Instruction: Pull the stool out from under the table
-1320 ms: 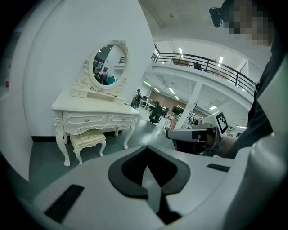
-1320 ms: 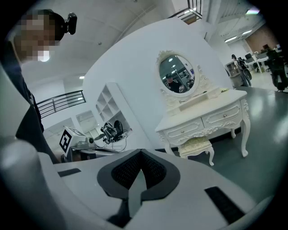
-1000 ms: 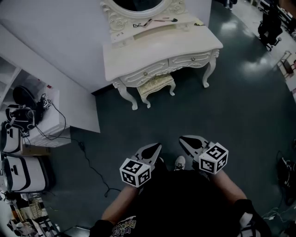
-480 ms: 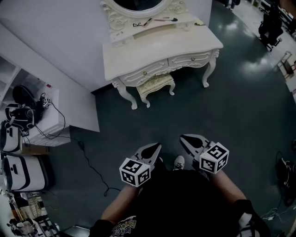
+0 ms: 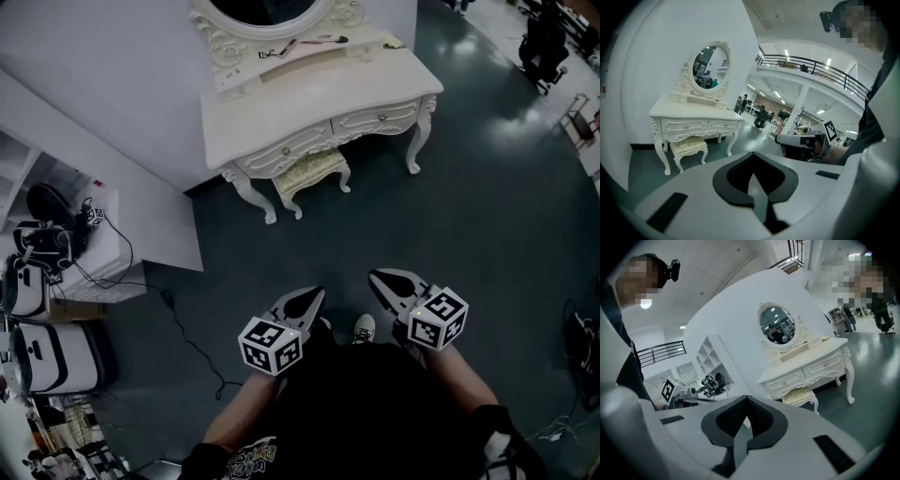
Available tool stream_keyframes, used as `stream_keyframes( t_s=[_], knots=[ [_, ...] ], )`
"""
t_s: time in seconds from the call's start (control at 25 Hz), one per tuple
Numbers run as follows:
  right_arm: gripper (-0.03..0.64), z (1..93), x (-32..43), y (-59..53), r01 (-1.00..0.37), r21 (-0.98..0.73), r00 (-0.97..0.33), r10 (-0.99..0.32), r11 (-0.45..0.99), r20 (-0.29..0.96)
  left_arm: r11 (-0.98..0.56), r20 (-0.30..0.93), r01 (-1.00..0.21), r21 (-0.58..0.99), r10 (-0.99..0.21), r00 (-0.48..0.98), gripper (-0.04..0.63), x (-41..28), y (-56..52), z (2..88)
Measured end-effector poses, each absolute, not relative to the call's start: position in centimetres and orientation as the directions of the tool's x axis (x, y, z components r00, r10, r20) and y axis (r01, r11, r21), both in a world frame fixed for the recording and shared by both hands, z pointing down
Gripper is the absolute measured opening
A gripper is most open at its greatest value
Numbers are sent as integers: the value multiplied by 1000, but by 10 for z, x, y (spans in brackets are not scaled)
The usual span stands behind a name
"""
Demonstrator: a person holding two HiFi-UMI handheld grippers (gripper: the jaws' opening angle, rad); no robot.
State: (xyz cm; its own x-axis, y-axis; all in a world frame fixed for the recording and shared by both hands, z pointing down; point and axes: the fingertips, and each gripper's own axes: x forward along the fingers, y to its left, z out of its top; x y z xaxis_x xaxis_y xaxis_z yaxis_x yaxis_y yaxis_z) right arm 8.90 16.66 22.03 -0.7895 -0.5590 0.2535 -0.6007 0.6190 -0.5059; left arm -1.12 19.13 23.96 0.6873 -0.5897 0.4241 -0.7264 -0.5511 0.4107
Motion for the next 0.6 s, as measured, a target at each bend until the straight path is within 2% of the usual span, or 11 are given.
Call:
stream_keyframes(
  t_s=[0.6],
  knots=[
    [28, 226, 109, 151, -611, -533, -777, -572, 585, 263, -484, 438, -775, 406, -641, 630, 8, -30, 178, 236]
  ],
)
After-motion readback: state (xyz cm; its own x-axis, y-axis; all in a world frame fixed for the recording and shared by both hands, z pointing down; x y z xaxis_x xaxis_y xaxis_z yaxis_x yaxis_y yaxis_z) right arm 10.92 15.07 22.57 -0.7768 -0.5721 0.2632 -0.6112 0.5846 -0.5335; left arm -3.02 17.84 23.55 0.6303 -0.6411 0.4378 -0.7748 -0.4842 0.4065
